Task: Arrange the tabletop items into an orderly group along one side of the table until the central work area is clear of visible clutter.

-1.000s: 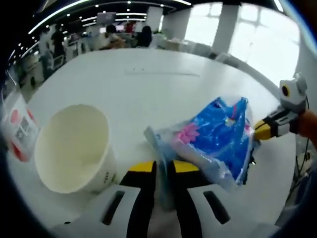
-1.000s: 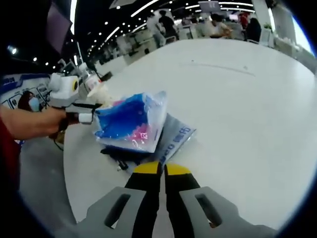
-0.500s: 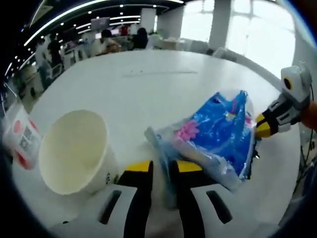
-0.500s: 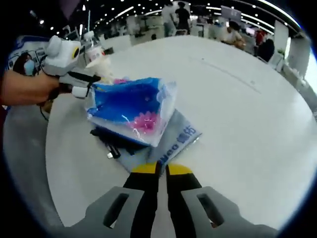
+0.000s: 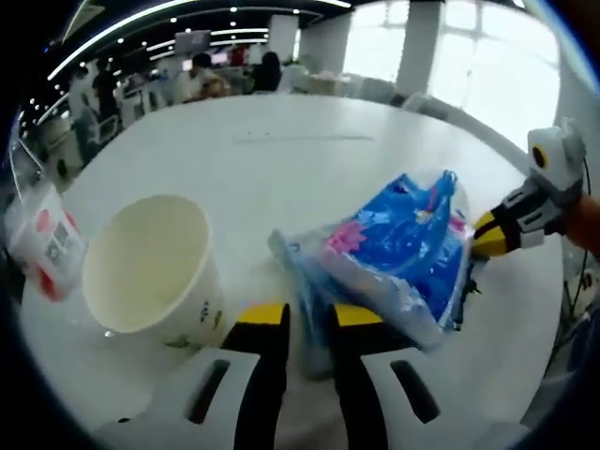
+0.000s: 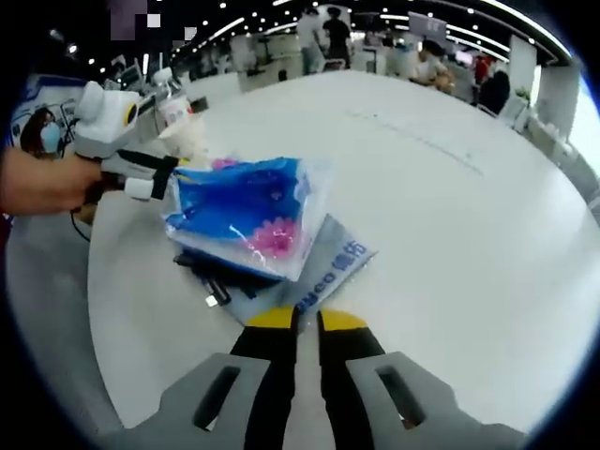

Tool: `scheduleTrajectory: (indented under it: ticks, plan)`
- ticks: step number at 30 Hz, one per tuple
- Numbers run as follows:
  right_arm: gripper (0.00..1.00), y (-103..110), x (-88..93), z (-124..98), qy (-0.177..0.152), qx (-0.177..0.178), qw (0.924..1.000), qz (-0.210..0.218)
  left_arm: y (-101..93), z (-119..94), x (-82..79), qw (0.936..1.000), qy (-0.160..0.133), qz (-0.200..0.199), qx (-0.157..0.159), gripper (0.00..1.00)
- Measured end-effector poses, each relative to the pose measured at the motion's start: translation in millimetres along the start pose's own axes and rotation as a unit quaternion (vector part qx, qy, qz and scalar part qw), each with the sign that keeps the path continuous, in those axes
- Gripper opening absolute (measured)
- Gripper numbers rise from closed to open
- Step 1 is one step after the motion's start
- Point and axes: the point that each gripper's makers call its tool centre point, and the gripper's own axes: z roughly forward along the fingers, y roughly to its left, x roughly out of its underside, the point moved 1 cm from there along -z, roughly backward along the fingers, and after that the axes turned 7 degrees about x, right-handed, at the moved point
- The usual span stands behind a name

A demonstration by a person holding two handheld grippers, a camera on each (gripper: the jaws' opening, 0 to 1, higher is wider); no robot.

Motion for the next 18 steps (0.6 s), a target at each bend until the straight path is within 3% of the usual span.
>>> scheduleTrajectory:
  ticks: [18]
  plan:
    - [0.1,-7,-4.2,-16,-0.025,0.023,0.9992,0.019,-12.2,-28,-6.9,0.9995,-0.028,-0.003,0.016,0.2]
